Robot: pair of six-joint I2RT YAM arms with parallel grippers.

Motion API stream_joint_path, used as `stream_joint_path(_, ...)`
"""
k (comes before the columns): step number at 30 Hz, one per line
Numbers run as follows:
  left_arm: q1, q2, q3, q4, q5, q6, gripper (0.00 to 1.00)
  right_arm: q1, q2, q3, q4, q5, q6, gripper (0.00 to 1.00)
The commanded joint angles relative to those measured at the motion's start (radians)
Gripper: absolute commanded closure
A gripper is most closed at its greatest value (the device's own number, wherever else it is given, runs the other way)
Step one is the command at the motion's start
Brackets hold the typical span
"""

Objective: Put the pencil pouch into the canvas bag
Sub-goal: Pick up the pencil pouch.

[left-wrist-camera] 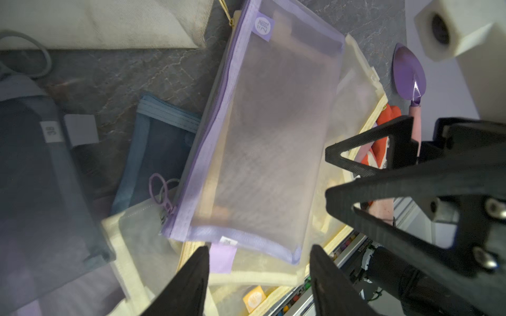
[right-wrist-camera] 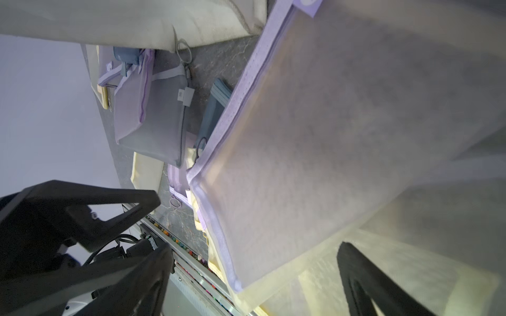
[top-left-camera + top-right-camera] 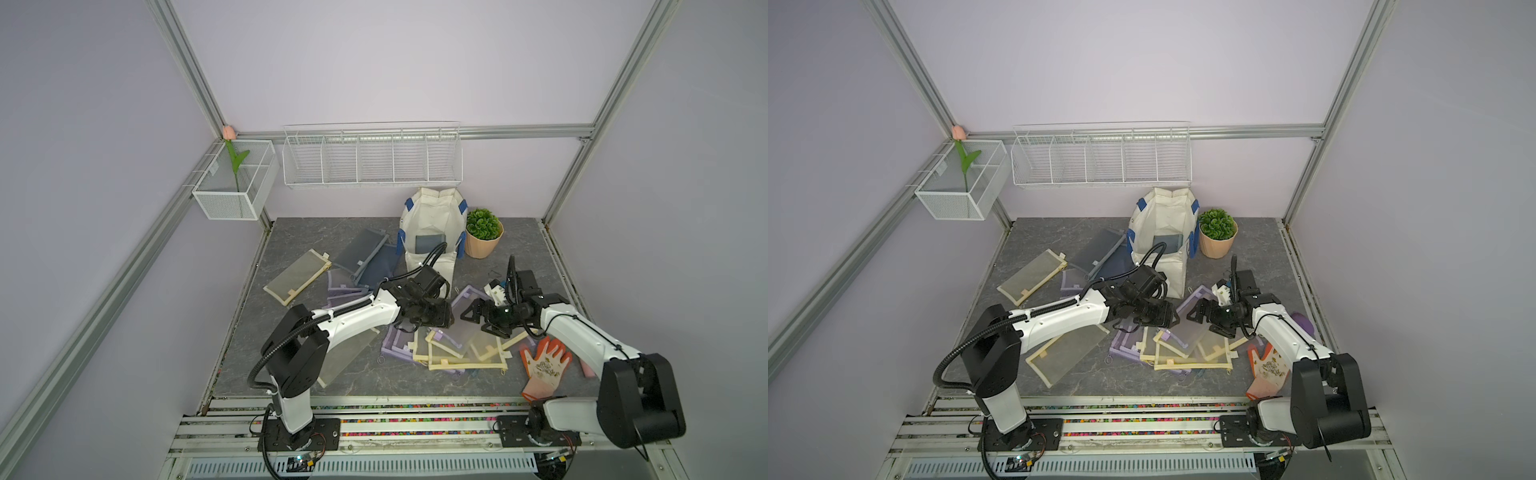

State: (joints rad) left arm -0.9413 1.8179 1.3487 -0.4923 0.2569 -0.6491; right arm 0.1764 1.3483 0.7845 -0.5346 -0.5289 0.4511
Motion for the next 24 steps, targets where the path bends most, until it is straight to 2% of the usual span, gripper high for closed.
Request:
stream_joint_path(1,0.035,0.053,0.016,0.059,0.048,-0.032,0.41,-0.006,0.023,-0.012,0.065,-0.026,0.017,0.06)
stream_joint_path(10,0.04,0.161,0.027,0.086,0.127,-0.013,0.41,-0.009,0.086,-0.017,0.118,-0.038,0.023,0.11)
stream_joint_path(19,0.011,0.186,0.056,0.099,0.169,-0.006,0.54,-0.023,0.123,-0.055,0.215,-0.083,0.064,0.13)
stream_joint_path(20,0.009,0.185,0.057,0.1,0.168,-0.006,0.55,-0.023,0.125,-0.054,0.221,-0.087,0.066,0.18)
stream_joint_path(24,0.007,0.166,0.062,0.088,0.164,-0.001,0.57,-0.023,0.133,-0.049,0.227,-0.088,0.066,0.62)
